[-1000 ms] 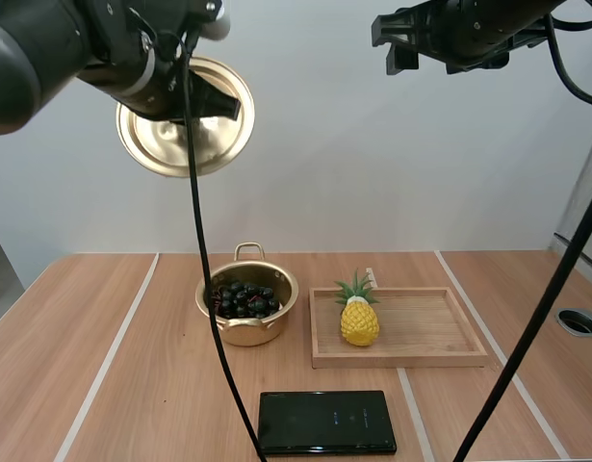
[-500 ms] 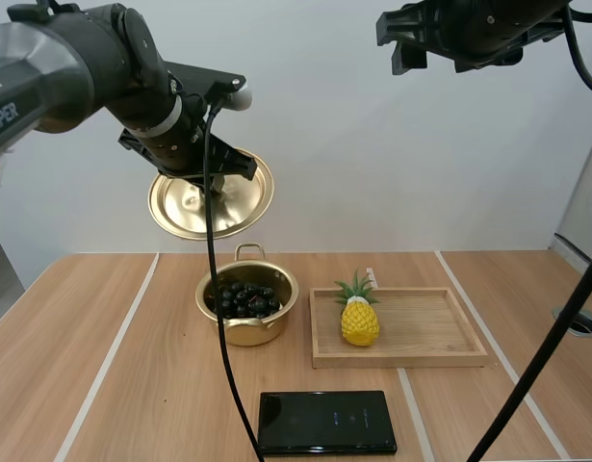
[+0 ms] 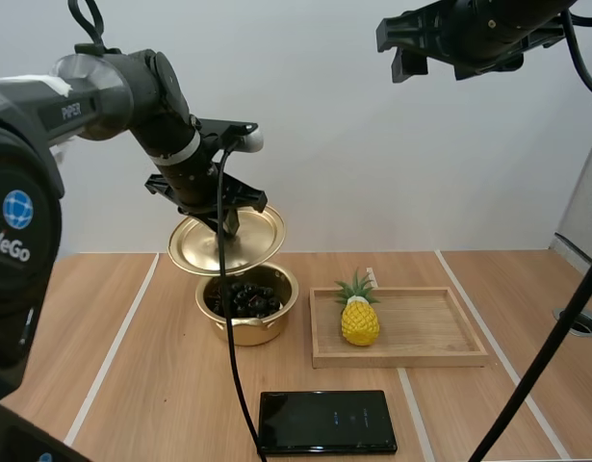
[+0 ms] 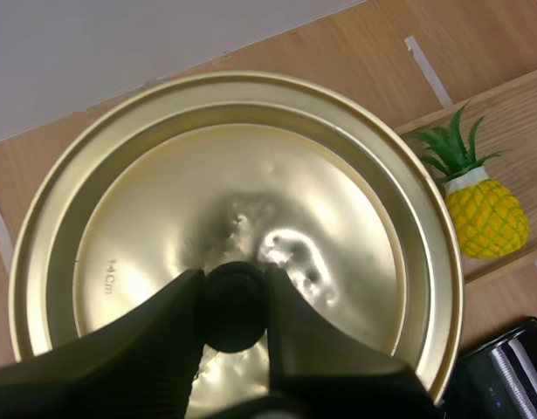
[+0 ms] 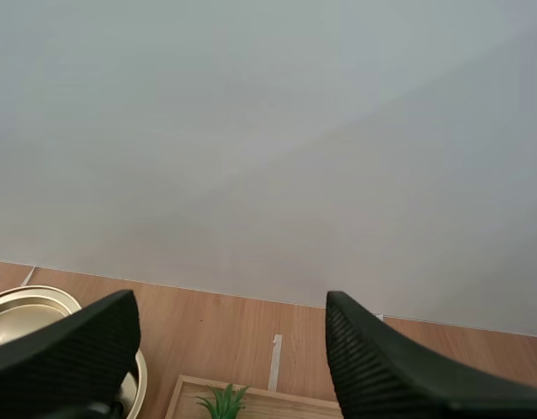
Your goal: Open the pot, put the grape inside, and close it
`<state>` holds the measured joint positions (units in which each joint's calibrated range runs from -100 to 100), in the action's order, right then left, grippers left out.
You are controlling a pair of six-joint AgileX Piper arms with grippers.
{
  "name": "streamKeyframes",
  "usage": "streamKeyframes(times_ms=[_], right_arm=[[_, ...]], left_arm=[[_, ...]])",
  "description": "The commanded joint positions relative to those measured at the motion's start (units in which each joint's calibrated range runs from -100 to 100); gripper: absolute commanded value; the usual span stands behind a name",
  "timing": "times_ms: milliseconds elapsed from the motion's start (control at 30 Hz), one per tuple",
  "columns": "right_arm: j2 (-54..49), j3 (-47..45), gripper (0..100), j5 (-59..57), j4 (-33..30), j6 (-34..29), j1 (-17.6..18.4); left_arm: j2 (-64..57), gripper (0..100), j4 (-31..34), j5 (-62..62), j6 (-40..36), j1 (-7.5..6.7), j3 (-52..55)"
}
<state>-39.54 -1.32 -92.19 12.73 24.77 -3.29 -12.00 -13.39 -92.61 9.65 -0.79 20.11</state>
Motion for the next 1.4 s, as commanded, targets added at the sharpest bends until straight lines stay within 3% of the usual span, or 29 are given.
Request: streamKeyframes(times_ms=[0, 233, 533, 1367], right_arm=[[-0.82, 0.47, 100, -0.32, -0.56, 0.07, -0.21], [-0.82, 0.47, 100, -0.69, -0.68, 0.07, -0.21], [-0.82, 0.47, 100, -2.16, -1.08, 0.07, -0.21], [-0.82, 0.47, 100, -2.92, -1.08, 0.07, -0.21]], left_arm=[[1.65, 0, -0.99, 0.59, 0.48, -0.70, -0.11], [5.05, 0, -0.89, 4.62, 1.32, -3.24, -0.11], [10.04, 0, 3.41, 10.28, -0.97, -3.24, -0.11], [18.06, 0, 1.60, 13.19, 0.22, -3.24, 0.17]])
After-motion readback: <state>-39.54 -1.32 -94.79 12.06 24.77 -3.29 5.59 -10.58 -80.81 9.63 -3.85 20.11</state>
